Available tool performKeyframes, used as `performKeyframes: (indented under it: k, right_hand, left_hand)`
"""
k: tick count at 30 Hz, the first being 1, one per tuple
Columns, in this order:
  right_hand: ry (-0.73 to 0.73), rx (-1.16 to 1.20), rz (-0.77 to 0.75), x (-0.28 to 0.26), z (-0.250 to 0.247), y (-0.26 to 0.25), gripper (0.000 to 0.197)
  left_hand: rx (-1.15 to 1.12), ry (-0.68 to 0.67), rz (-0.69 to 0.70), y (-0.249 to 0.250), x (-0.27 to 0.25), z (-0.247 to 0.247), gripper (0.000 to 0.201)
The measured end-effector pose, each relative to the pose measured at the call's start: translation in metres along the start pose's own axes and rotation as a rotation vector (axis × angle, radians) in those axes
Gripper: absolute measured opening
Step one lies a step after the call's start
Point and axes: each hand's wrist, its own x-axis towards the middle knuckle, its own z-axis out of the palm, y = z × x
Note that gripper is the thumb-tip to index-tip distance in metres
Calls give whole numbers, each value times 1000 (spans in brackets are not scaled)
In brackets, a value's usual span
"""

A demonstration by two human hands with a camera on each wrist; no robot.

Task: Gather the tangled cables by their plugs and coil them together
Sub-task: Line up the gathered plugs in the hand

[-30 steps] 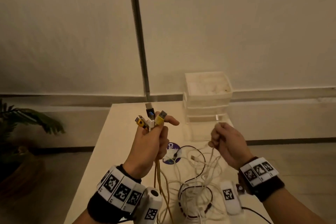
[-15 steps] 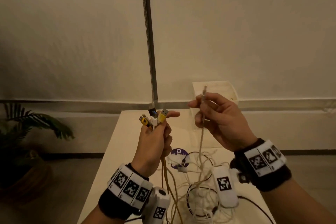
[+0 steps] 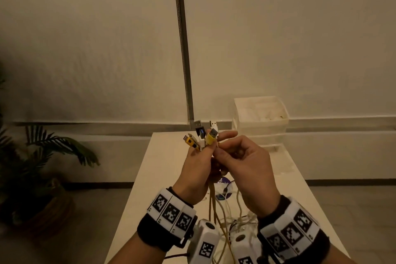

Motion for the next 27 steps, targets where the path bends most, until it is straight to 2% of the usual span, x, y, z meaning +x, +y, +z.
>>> performKeyframes:
  k: [2, 4, 8, 10, 12, 16, 18, 20, 22, 27]
  right_hand:
    - [-34, -40, -14, -1, -3, -3, 8]
    - [-64, -93, -25, -2, -5, -4, 10]
    - [-102, -196, -44, -9, -8, 1, 15]
    - [-143, -252, -10, -14, -12, 10, 14]
    - [-224, -329, 18, -18, -19, 24, 7]
    - [-449, -508, 46, -20, -40, 57, 13]
    - [-534, -533, 127, -16, -52, 71, 16]
    - [-534, -503, 188, -10, -62, 81, 18]
    - [-535, -529, 176, -2, -67, 84, 20]
    - [-574, -519, 192, 14, -68, 86, 22]
  left_hand:
    - [-15, 29, -7, -3, -1, -2, 52]
    - [-4, 74, 55, -6, -1, 0, 56]
    - [20, 180, 210, -5, -2, 5, 39]
    - [22, 247, 218, -2, 0, 1, 37]
    - [-85, 305, 192, 3, 3, -5, 37]
    - [-220, 357, 227, 16, 10, -22, 45]
    - [-281, 352, 259, 27, 11, -31, 45]
    - [-312, 322, 251, 39, 10, -38, 45]
    - [-313, 289, 271, 50, 7, -43, 45]
    - [-278, 183, 427, 77, -2, -50, 39]
